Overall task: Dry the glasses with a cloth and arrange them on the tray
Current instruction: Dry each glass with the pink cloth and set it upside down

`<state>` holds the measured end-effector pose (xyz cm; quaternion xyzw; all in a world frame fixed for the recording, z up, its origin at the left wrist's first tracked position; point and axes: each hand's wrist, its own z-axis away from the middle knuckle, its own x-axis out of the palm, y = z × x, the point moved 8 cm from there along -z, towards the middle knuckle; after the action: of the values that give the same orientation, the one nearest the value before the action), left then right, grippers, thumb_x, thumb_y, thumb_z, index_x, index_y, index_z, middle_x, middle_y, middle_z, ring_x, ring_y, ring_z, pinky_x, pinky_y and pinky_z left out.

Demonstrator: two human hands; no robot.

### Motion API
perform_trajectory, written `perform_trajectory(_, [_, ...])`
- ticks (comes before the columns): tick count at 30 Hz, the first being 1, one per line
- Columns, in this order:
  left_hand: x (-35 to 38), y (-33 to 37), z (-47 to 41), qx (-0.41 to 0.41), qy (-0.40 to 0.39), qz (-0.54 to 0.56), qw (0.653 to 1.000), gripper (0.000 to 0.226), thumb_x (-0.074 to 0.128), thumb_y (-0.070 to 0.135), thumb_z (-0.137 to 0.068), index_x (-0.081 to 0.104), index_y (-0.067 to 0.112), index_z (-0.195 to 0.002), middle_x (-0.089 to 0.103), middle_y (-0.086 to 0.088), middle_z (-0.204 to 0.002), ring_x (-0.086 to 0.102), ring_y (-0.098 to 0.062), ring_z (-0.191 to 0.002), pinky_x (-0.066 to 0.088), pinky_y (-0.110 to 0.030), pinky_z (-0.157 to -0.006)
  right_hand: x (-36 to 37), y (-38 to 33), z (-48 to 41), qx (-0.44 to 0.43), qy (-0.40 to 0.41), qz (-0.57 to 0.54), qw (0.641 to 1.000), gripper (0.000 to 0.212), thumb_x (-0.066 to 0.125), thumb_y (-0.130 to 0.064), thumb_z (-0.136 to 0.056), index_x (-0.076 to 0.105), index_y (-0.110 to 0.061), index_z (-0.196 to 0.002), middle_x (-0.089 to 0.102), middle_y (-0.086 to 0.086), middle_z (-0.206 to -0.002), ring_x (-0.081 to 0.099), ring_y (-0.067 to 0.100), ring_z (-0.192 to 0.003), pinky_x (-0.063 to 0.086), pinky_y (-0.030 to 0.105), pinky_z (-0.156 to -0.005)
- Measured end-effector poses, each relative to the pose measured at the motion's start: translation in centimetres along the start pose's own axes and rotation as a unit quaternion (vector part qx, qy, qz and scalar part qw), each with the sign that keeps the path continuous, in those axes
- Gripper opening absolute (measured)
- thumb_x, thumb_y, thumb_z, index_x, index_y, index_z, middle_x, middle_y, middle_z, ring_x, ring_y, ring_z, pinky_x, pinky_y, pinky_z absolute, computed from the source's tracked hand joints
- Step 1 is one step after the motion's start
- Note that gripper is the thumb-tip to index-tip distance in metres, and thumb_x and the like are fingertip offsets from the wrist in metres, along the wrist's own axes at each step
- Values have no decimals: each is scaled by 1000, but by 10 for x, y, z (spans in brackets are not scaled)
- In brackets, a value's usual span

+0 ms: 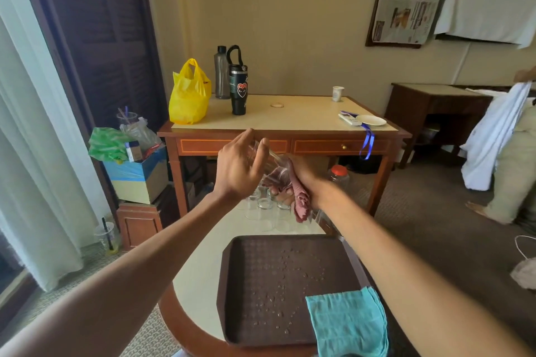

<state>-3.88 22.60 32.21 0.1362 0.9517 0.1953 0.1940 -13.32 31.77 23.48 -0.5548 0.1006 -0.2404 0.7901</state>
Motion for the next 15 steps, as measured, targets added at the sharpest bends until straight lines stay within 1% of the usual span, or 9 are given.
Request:
perform_trajectory(3, [8,-17,3,-83,-17,22,996,32,45,40,-103,60,17,-87,60,9,-65,58,-11,-58,43,-32,-52,-5,0,-6,-75,98,-26,992,60,28,-49,-103,63,-1,-97,59,11,-70,52,17,-46,44,24,-45])
perform_trajectory(5, [14,-36,7,-204,-18,86,975,36,43,43,-99,64,15,-90,69,1,-72,70,-22,-70,57,-42,-63,-4,-6,-2,-150,182,49,971,65,23,-46,-108,63,4,-116,64,12,-76,58,23,-58,49,33,-62])
perform_trajectory(6, [18,-45,10,-264,-19,114,958,40,43,44,-97,66,11,-92,72,-5,-77,72,-27,-75,59,-45,-68,-3,-13,2,-197,223,103,949,65,21,-43,-109,63,6,-119,65,12,-77,59,26,-62,47,38,-65])
perform_trajectory(8, [28,-60,19,-386,-30,159,908,47,42,42,-95,69,3,-100,74,-16,-86,71,-34,-77,58,-43,-69,-1,-36,21,-348,308,187,866,58,24,-37,-111,64,-2,-88,60,1,-63,56,17,-54,42,38,-53])
perform_trajectory(9, [31,-65,24,-437,-39,177,881,50,42,43,-93,70,3,-103,75,-18,-91,68,-33,-76,55,-40,-66,0,-43,29,-401,328,209,829,56,25,-37,-110,56,-8,-73,51,-4,-53,48,11,-44,36,33,-46])
perform_trajectory(10, [34,-67,28,-469,-48,184,863,53,42,47,-89,70,4,-104,75,-20,-95,67,-30,-77,54,-39,-66,2,-47,32,-423,333,220,813,56,25,-37,-110,50,-11,-67,46,-4,-49,44,10,-41,33,31,-42])
perform_trajectory(12, [33,-67,30,-481,-54,162,860,57,39,54,-78,70,11,-98,76,-16,-95,71,-30,-83,58,-44,-78,-5,-44,23,-403,329,221,825,60,25,-37,-109,58,-1,-73,59,9,-58,53,21,-48,41,40,-45])
perform_trajectory(13, [30,-64,27,-464,-49,135,874,54,38,56,-77,69,14,-93,76,-12,-92,71,-32,-84,60,-48,-84,-8,-40,17,-371,314,204,850,62,26,-36,-110,62,4,-79,64,13,-64,58,25,-54,47,41,-52])
perform_trajectory(15, [20,-49,18,-377,-35,60,924,46,37,56,-83,63,18,-86,73,-6,-84,70,-30,-81,59,-48,-81,-13,-30,4,-302,248,129,911,62,25,-39,-109,64,-1,-79,64,8,-64,59,23,-58,49,33,-61])
